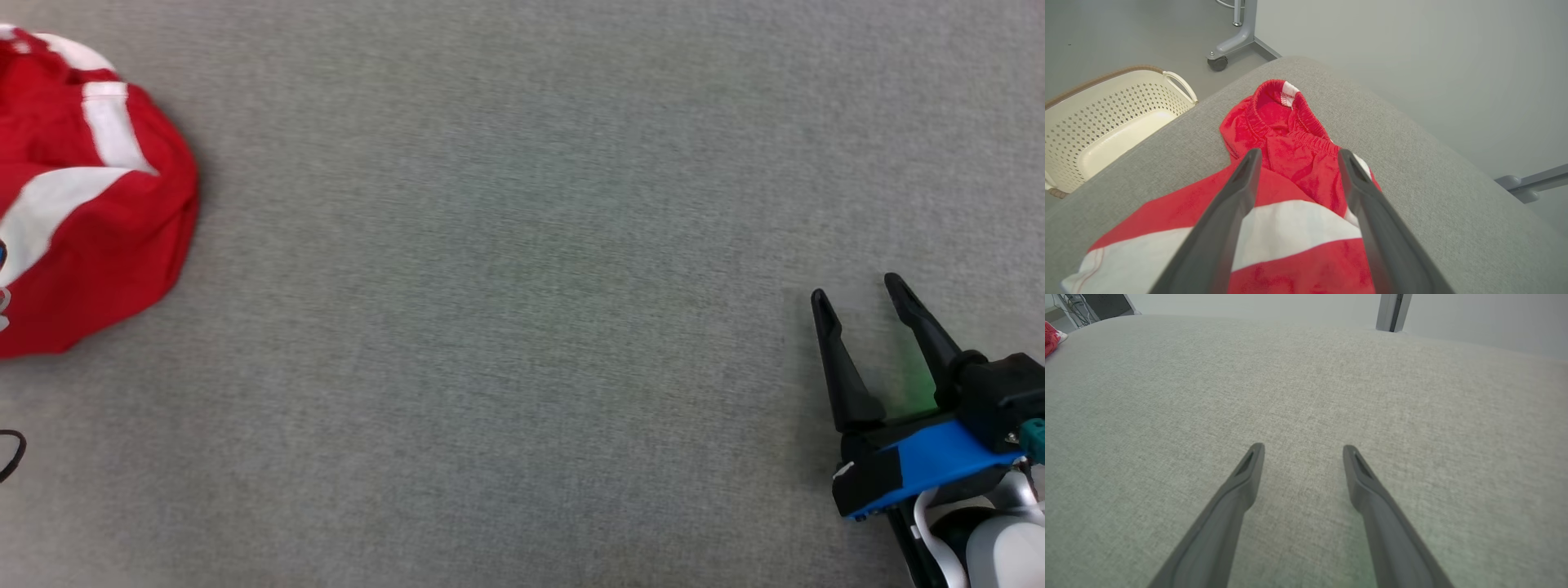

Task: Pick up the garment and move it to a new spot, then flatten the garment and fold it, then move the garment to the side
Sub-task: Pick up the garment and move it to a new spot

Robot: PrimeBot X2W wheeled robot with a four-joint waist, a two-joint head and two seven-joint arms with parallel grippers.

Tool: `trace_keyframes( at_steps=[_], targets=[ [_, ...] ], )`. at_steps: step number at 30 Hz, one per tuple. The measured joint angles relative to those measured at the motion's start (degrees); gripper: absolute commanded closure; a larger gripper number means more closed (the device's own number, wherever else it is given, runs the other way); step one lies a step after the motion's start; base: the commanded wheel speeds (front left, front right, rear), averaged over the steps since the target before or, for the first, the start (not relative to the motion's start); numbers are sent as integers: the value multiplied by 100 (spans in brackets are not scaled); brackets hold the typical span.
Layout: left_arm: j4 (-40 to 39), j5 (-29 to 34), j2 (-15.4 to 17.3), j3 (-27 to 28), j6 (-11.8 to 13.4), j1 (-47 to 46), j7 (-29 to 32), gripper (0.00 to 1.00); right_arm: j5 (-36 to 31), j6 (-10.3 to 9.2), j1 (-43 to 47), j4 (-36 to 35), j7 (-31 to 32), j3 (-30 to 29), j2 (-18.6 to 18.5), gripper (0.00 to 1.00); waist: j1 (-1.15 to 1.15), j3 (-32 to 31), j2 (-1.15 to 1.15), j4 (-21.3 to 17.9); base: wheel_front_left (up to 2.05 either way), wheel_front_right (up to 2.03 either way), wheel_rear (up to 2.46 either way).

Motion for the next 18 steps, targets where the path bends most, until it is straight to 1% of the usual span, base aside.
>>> trace_keyframes(
  at_steps=[7,9,11,12,14,18],
  targets=[
    [710,2,127,-105,328,-206,544,0,33,0,-41,-181,32,122,-9,0,0,233,0,-372,0,0,0],
    [918,10,134,-129,485,-271,658,0,60,0,-87,-202,-53,197,-2,0,0,256,0,-440,0,0,0],
    [1083,43,147,-188,581,-303,778,0,59,-1,-102,-220,-152,298,5,0,-1,279,-1,-500,0,0,0],
    [1134,45,154,-208,606,-321,828,45,58,0,-103,-229,-215,338,3,0,-1,290,-1,-521,0,0,0],
    [1228,33,166,-216,648,-375,914,100,16,0,-137,-255,-349,401,-20,0,-1,316,-1,-550,0,0,0],
    [1416,-2,105,-196,699,-439,861,100,-36,0,-230,-290,-581,453,-83,0,-1,315,-2,-568,0,0,0]
  ],
)
